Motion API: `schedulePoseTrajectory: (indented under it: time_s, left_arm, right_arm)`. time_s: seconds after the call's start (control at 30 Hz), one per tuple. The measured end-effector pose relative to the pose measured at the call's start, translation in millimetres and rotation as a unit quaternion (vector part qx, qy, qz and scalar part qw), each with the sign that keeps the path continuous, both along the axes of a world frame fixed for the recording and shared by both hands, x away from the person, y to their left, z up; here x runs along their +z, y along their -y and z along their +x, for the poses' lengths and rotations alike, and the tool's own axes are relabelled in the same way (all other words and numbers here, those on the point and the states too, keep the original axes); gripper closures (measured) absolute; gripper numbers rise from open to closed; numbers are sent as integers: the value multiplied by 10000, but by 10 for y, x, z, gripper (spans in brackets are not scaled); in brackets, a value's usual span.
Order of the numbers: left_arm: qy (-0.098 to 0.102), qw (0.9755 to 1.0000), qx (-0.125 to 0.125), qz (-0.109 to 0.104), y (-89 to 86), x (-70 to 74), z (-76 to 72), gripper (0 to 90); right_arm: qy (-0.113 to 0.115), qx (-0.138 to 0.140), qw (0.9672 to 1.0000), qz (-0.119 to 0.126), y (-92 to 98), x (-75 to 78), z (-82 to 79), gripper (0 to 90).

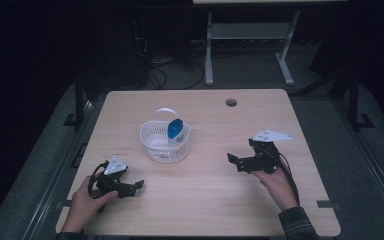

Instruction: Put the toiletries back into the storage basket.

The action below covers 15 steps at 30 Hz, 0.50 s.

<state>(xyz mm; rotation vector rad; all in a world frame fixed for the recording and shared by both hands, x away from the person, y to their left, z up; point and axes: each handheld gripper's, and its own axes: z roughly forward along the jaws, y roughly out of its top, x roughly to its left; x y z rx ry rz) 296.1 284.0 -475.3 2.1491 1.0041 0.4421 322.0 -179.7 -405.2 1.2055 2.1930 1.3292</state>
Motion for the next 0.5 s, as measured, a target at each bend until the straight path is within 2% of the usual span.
schedulePoseTrajectory:
  time_s: [0.4,0.5]
  left_arm:
    - [6,10000,1,-2,0,-1,0,131]
    - [6,10000,2,-3,1,-1,0,131]
  right_arm:
    - [-242,-221,9994,-137,320,-267,-172,7]
    - [-327,-297,9987,-246,382,-329,-221,7]
